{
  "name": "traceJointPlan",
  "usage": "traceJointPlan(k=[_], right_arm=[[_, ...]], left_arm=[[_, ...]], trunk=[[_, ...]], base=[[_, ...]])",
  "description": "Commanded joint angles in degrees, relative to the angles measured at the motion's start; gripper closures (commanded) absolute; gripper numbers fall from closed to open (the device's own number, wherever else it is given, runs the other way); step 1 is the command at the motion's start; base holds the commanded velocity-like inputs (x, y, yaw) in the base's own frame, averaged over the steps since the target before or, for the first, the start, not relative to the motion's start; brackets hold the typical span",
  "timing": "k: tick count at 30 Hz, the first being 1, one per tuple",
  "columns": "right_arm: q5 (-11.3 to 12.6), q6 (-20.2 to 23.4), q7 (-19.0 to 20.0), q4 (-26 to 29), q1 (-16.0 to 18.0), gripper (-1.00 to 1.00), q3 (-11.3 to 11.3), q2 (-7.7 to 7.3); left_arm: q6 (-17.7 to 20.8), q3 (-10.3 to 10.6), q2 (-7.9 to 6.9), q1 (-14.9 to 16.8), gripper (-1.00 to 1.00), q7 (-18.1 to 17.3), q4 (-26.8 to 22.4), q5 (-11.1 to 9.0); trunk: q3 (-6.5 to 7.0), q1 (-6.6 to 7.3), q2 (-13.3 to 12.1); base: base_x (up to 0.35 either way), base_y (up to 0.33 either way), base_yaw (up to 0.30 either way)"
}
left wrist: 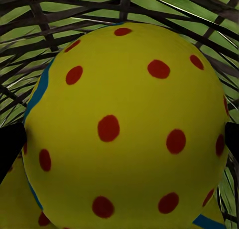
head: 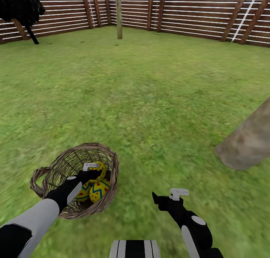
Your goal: Take the three Easter eggs out of the wicker basket on the lawn in the garden, then place them on the lawn next to a single tree (choose any tree) so that all three eggs are next to the same tree and none are left in the basket.
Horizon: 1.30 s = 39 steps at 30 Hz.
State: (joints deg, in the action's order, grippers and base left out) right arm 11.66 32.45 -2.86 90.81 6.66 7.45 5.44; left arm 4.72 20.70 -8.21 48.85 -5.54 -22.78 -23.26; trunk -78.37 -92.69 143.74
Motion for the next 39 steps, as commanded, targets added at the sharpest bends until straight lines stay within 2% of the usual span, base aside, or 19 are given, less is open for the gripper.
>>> traceJointPlan(k=[1, 39], right_arm=[[0.5, 0.2, -0.3, 0.1, 0.0, -1.0, 0.0, 0.01], [0.5, 0.2, -0.3, 0.1, 0.0, -1.0, 0.0, 0.01]], left_arm=[[0.3, 0.2, -0.06, 0.0, 1.0, 0.0, -0.1, -0.5], [0.3, 0.2, -0.06, 0.0, 1.0, 0.2, -0.2, -0.4]], trunk=[[-0.04, 0.01, 0.0], [-0.04, 0.01, 0.0]], base=[[0.0, 0.0, 0.0], [-0.022, 0.0, 0.0]])
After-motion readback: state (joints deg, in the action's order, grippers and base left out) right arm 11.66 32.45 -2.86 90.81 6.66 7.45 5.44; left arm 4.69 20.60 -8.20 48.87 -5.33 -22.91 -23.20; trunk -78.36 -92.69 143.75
